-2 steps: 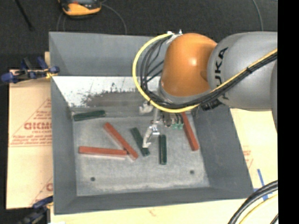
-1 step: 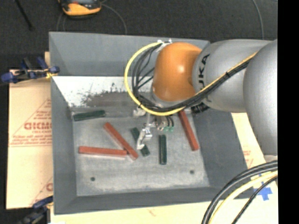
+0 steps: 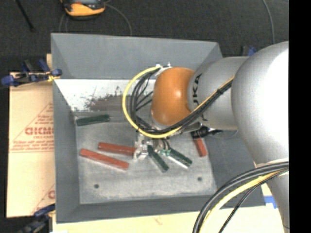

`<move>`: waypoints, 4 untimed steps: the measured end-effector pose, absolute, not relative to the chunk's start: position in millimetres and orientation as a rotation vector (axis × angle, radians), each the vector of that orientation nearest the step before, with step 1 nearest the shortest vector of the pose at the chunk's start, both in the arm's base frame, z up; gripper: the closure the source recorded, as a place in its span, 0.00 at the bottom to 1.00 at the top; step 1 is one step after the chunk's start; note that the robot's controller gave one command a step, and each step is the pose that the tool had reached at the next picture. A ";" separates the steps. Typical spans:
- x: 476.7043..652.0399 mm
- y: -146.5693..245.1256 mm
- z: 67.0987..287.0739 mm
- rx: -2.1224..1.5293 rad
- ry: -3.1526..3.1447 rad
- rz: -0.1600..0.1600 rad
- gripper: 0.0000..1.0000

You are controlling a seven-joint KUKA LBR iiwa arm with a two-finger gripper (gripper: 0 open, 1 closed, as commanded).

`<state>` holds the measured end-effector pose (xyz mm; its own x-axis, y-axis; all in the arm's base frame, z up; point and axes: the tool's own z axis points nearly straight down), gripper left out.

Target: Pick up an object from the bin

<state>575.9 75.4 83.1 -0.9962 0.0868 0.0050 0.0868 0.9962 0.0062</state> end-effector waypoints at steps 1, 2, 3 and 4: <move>576.2 75.3 83.1 -0.137 -3.135 -0.010 1.00; 598.0 75.6 81.7 -0.147 -3.117 -0.009 1.00; 626.9 78.6 81.6 -0.140 -3.121 -0.007 1.00; 635.5 76.5 82.3 -0.147 -3.147 -0.015 1.00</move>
Offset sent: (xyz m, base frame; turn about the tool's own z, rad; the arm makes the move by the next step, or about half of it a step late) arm 0.0320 -0.0041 -0.0131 0.0178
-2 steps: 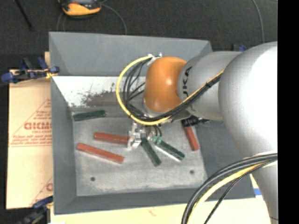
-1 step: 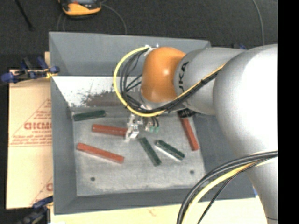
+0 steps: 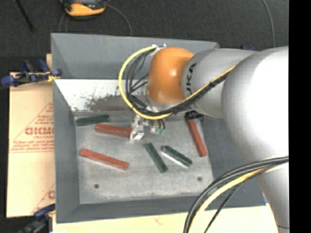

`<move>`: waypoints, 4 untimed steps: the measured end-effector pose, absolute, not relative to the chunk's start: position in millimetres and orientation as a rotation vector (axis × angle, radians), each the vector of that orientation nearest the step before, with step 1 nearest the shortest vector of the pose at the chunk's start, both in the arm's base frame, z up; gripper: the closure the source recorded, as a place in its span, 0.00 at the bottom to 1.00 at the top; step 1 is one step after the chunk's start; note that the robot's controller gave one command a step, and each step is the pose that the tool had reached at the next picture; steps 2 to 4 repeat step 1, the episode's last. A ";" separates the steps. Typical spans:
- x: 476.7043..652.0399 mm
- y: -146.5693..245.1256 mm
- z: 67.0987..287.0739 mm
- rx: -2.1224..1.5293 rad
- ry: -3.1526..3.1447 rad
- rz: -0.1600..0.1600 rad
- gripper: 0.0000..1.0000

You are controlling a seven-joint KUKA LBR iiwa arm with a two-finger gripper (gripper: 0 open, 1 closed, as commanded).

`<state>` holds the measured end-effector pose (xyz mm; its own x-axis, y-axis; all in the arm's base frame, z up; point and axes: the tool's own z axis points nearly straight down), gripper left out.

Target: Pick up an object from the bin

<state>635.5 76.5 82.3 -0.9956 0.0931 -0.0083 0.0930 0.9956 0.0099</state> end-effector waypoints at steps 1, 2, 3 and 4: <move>629.6 99.7 275.1 -0.282 3.126 -0.002 1.00; 629.6 99.7 275.1 -0.282 3.126 -0.002 1.00; 629.6 99.7 275.1 -0.282 3.126 -0.002 1.00; 629.6 99.7 275.1 -0.282 3.126 -0.002 1.00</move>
Offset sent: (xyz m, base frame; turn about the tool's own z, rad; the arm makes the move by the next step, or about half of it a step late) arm 0.0000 0.0000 0.0000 0.0000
